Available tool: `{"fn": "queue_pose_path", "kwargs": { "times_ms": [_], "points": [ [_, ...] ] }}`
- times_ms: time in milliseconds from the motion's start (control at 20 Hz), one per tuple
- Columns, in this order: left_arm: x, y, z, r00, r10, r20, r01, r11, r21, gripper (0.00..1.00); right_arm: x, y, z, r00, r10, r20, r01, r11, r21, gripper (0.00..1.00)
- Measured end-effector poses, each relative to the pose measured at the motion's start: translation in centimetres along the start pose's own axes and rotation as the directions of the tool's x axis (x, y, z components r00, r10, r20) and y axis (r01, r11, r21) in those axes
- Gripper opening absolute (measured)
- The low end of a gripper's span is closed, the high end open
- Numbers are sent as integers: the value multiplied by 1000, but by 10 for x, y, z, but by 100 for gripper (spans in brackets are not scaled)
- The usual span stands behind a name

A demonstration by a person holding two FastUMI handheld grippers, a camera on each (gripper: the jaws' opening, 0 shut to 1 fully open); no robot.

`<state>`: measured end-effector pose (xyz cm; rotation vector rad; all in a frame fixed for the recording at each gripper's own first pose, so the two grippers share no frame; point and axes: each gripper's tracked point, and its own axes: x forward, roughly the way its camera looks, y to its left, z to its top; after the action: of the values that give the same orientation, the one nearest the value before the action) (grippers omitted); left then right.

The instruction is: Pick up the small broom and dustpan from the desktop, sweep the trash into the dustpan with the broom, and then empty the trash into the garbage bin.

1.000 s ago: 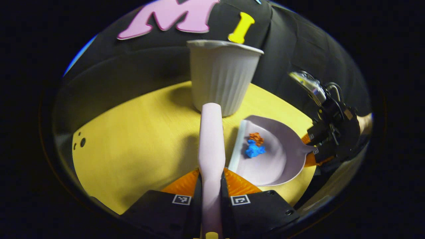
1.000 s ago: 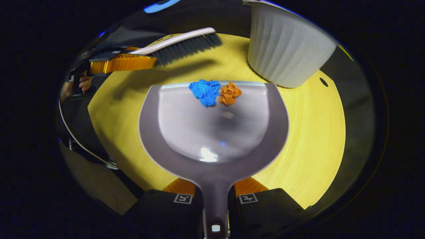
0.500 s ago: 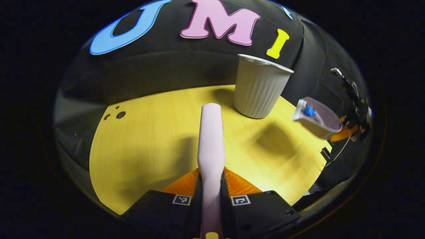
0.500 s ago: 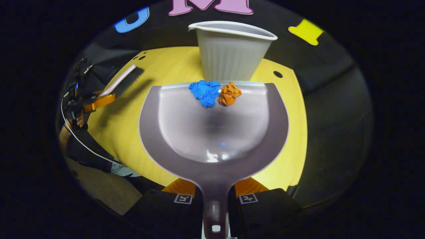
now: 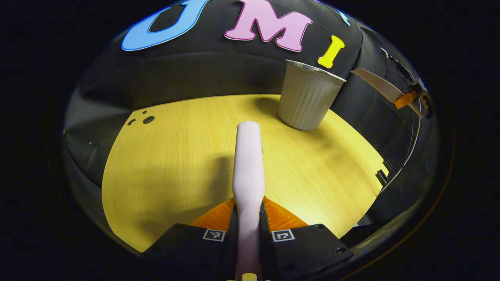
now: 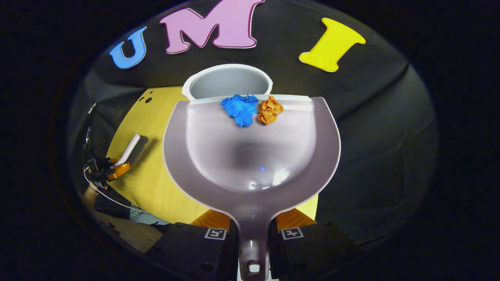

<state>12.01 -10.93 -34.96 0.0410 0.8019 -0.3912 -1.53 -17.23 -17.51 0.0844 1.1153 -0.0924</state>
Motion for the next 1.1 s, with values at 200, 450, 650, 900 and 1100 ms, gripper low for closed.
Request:
{"fn": "queue_pose_path", "kwargs": {
  "times_ms": [200, 450, 650, 900, 1100],
  "points": [
    [1, -3, -1, 1000, -22, -12, 22, 1000, -11, 29, -5, -26, 44, 1000, -27, -10, 27, 999, -24, 35],
    [4, -5, -6, 999, -33, -34, 33, 999, 0, 29, 9, -48, 72, 989, -108, -99, 95, 988, -123, 35],
    [4, -7, -10, 998, -38, -49, 38, 999, -9, 31, 21, -52, 86, 973, -144, -181, 106, 973, -204, 35],
    [5, -8, -14, 997, -49, -61, 48, 999, -14, 32, 29, -54, 99, 942, -194, -275, 108, 948, -298, 34],
    [7, -7, -16, 996, -50, -73, 48, 999, -22, 25, 30, -50, 109, 907, -239, -347, 99, 921, -377, 35]
  ]
}}
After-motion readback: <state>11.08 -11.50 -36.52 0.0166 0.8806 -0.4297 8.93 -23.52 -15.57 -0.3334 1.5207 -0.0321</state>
